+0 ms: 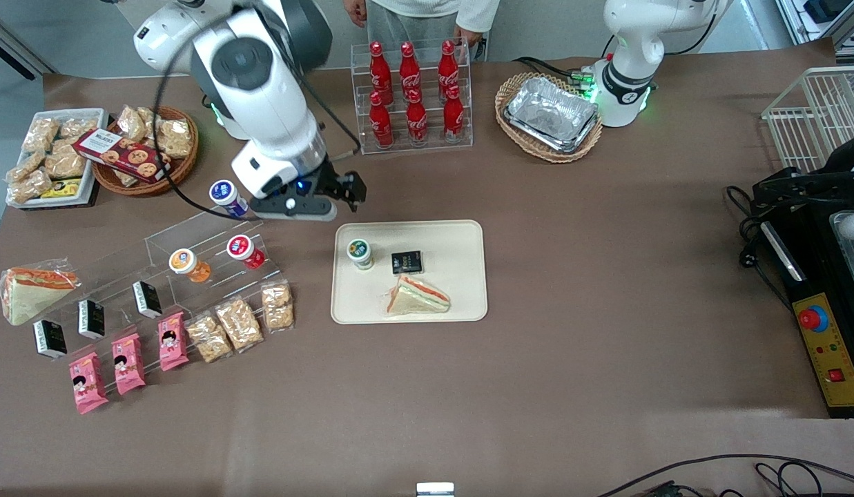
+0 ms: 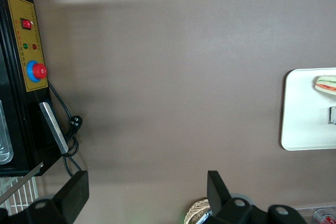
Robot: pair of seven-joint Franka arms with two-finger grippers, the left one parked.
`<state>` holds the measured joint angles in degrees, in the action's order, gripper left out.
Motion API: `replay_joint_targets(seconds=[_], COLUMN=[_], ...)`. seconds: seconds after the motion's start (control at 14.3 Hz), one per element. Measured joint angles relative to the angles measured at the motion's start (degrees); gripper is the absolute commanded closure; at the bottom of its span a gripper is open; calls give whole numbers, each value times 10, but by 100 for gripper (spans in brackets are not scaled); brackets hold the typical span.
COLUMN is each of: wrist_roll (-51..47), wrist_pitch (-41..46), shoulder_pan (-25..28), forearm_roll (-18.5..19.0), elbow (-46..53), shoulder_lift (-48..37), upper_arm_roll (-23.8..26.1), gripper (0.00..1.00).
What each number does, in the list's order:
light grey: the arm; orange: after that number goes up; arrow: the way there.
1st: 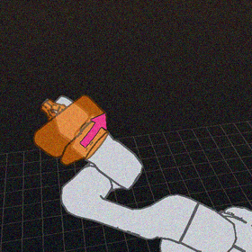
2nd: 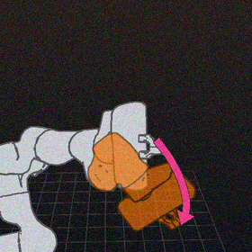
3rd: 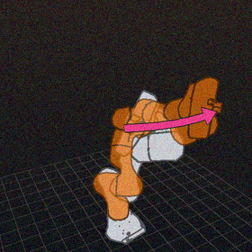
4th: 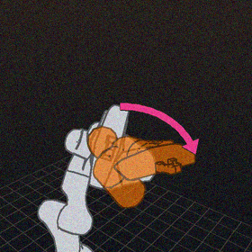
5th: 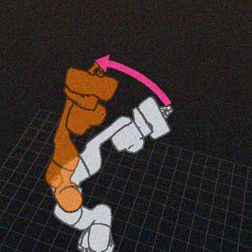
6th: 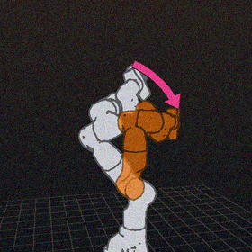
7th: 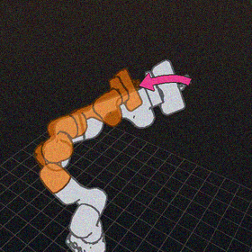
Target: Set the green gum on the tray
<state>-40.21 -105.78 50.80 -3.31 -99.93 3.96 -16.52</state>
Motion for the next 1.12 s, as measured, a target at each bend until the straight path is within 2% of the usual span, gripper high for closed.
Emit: replay_joint_targets(seconds=[0.28, 0.49, 0.7, 0.91, 0.98, 1.12], wrist_roll=[36, 131, 254, 326, 358, 412], wrist_pitch=[69, 95, 118, 133, 137, 141], shoulder_pan=[-12, -70, -181, -350, -391, -429], forearm_roll=[0, 0, 1, 1, 1, 1], elbow=[88, 99, 107, 110, 110, 111], shoulder_lift=[0, 1, -3, -5, -5, -5], upper_arm_roll=[2, 2, 31, 123, 143, 149], gripper=[0, 0, 0, 0, 0, 0])
